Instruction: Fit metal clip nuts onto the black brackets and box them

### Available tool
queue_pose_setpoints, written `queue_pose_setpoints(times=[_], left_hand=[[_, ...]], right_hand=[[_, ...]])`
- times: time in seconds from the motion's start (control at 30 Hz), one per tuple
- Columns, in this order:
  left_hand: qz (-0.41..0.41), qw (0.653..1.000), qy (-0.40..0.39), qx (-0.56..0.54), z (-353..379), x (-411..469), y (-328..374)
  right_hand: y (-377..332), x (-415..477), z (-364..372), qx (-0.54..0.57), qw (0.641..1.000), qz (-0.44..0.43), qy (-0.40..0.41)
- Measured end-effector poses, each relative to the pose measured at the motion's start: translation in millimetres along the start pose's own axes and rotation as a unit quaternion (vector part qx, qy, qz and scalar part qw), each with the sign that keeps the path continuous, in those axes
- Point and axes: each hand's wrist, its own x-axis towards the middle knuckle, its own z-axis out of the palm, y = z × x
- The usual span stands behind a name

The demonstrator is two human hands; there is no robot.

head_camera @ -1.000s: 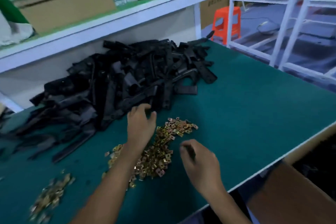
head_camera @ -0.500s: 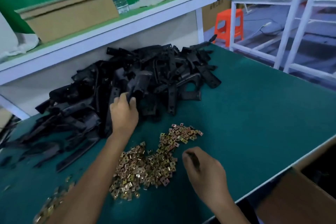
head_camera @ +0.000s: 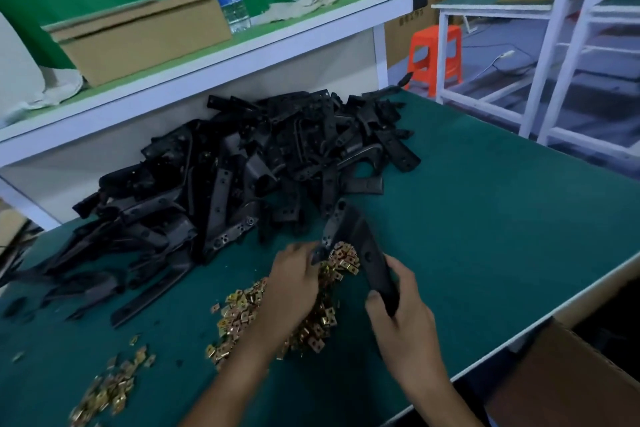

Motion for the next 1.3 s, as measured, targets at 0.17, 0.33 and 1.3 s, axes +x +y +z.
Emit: queue_pose_setpoints(times=[0.17,0.33,1.3], left_hand=[[-0.024,0.992,-0.023,0.121,0.8,25.6,-15.8],[-0.068,0.995,-0.037,0.07,-10.6,28.0,-8.7],[-0.211,0.775,0.172,-0.57,-28.2,-159.2,-12.1]], right_hand=[[3.5,3.7,-3.3,0.036,0.998,0.03,0.037],[-0.5,4.6,-2.0,0.031,0.999,0.02,0.035],[2.1,-32.7,12.2,-0.096,0.99,-0.071,-0.079]])
